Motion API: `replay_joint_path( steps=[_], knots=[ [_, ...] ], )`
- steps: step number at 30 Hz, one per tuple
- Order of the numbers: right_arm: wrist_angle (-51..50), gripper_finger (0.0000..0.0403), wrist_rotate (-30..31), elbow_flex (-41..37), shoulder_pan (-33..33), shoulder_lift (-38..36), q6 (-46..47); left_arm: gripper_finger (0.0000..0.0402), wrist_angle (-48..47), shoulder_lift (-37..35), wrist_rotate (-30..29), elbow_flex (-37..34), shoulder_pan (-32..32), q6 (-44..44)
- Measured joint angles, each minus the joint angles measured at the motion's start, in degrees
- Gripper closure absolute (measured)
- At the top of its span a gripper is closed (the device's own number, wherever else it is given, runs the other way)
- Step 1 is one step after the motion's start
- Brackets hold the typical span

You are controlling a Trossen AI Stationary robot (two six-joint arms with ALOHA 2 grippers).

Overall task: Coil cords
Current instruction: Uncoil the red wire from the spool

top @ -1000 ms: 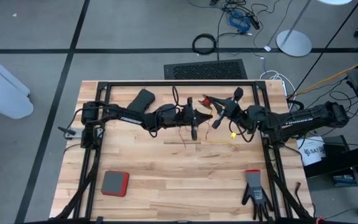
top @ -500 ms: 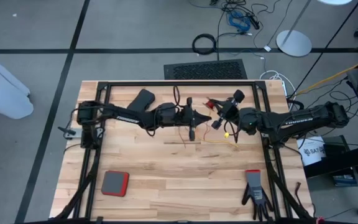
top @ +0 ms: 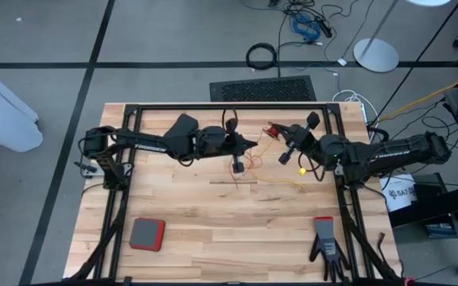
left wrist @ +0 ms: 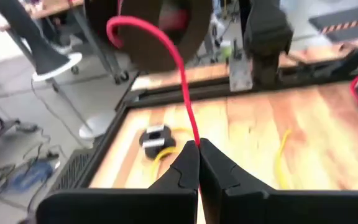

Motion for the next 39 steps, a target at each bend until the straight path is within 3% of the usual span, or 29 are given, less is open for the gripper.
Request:
replay_joint_path(
  steps=[10,21,28,39],
  knots=[
    [5.27,0.0403,-7.69,0.00,0.39,-0.24,1.24,0.0401,2.94,5.61,2.79,-0.04,0.37,-3.91],
    [12.68,0.0403,-7.67,0.00,-2.86,4.01,0.79,0.0401,4.82,8.96,5.34,4.55,-3.41,-3.90],
    [10.34,0.0403,-7.40,0.00,-5.77,7.41,0.78,0.0402,4.32,8.28,5.64,5.62,-4.98,-2.54],
    [-0.04,0.0403,-4.10,0.00,-7.94,7.59,2.12,0.0402,-6.55,2.33,3.67,5.62,-4.96,1.32]
  ],
)
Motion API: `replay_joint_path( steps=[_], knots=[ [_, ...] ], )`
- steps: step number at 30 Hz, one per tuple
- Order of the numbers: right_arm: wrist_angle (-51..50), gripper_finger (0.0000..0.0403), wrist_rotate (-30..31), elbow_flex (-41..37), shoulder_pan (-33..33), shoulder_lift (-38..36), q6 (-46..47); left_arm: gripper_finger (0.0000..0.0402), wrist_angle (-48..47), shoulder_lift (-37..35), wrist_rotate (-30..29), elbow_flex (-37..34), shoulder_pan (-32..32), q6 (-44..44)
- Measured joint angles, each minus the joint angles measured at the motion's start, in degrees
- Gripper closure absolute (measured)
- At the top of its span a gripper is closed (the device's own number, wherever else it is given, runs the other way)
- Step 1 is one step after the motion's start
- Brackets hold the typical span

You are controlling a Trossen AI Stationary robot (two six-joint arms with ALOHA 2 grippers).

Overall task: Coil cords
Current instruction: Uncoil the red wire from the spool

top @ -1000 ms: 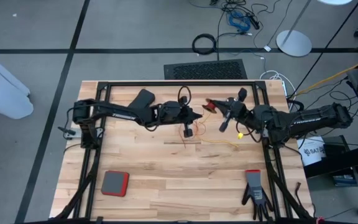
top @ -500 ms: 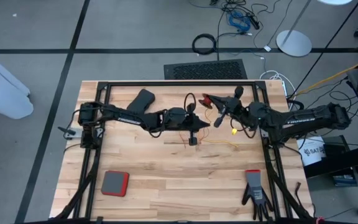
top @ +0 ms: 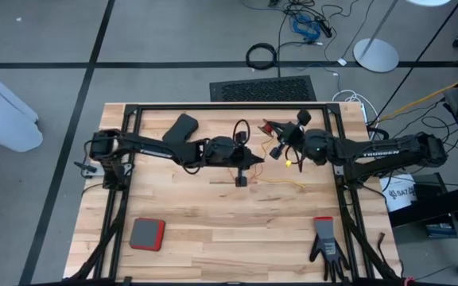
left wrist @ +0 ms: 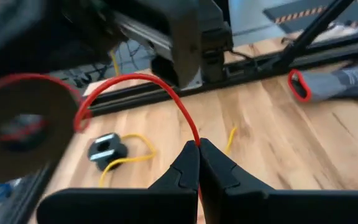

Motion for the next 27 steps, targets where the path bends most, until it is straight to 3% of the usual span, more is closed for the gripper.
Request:
replay_joint_path(
  steps=[17,27],
  knots=[
    [-8.49,0.0403,-0.75,0.00,0.72,-1.05,4.07,0.0402,-21.22,-8.61,-14.65,-0.08,2.83,4.81],
    [-6.54,0.0403,-1.82,0.00,3.52,-6.36,3.80,0.0393,-20.19,-8.36,-13.04,-7.71,8.73,-1.13]
  ],
)
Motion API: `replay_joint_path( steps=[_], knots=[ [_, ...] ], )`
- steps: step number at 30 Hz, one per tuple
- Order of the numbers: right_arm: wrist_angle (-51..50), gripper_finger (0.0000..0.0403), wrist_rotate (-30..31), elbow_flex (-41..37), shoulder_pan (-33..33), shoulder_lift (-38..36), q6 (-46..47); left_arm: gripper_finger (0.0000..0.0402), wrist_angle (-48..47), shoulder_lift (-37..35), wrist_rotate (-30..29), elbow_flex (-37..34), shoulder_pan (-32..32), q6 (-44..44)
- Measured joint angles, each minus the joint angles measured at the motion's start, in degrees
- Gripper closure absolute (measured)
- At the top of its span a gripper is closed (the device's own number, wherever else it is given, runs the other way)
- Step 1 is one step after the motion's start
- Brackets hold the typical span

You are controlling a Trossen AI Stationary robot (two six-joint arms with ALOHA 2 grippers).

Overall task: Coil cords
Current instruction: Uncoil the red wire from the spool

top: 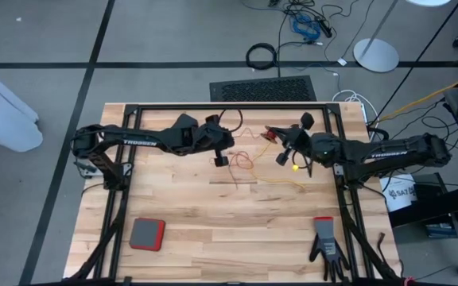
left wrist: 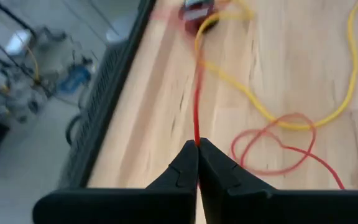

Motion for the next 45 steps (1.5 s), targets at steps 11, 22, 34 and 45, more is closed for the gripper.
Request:
replay_joint_path(
  steps=[11,22,34,45],
  knots=[
    [2.63,0.0403,-0.30,0.02,1.11,-5.31,-0.84,0.0331,7.83,3.27,11.13,-3.15,0.99,-1.17],
    [3.40,0.0403,-1.77,0.02,1.09,-5.33,0.02,0.0223,29.53,3.61,18.92,-3.13,-1.54,-1.89],
    [8.28,0.0403,-3.26,0.02,1.09,-3.67,-1.49,0.0221,48.43,14.71,19.79,-0.55,-2.70,-10.91],
    [8.29,0.0403,-3.23,0.02,1.09,-3.50,-1.52,0.0221,56.30,17.34,17.51,0.58,-2.70,-13.77]
  ],
)
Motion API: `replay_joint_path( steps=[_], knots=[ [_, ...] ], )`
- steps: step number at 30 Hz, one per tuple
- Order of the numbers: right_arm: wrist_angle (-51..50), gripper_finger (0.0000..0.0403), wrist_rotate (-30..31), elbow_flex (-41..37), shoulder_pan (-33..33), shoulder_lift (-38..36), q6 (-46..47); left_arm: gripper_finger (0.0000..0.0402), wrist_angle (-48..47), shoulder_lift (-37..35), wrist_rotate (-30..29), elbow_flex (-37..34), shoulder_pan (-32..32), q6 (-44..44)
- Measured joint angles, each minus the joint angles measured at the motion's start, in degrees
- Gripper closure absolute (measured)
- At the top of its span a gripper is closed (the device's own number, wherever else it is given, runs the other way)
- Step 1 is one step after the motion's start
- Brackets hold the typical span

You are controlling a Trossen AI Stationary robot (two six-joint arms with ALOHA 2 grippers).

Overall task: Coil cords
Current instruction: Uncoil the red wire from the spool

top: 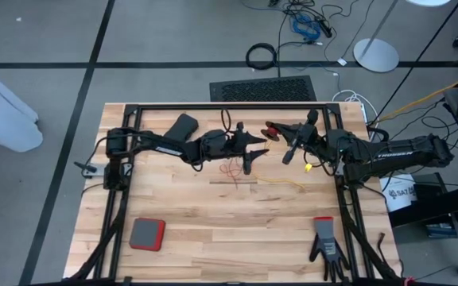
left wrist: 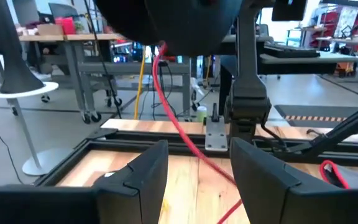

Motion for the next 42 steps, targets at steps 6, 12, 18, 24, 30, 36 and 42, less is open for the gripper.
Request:
replay_joint_path(
  steps=[6,12,18,24,30,36,42],
  knots=[
    [-0.12,0.0403,0.00,-0.01,0.00,0.00,-0.62,0.0250,0.19,-0.02,-0.02,0.00,0.00,0.02],
    [-0.27,0.0403,0.02,0.00,0.00,0.02,-0.69,0.0316,0.27,-0.02,1.54,0.00,0.01,0.04],
    [-0.75,0.0403,0.02,-0.02,0.00,0.04,-0.65,0.0372,0.27,-0.02,2.26,0.00,0.02,0.67],
    [-0.29,0.0403,0.04,0.00,0.00,0.36,-0.30,0.0396,-0.28,-0.02,3.52,0.20,0.02,1.62],
    [0.66,0.0403,0.52,0.00,-0.11,2.66,-0.44,0.0399,-2.18,-0.02,4.37,1.62,-0.43,1.67],
    [-0.39,0.0403,1.89,-0.02,-1.25,5.10,-0.58,0.0400,-2.72,-0.02,5.30,2.19,-1.68,2.12],
    [-6.03,0.0403,5.71,0.00,-1.40,4.87,-0.40,0.0401,-5.68,-1.14,7.61,2.19,-1.79,2.10]
  ],
)
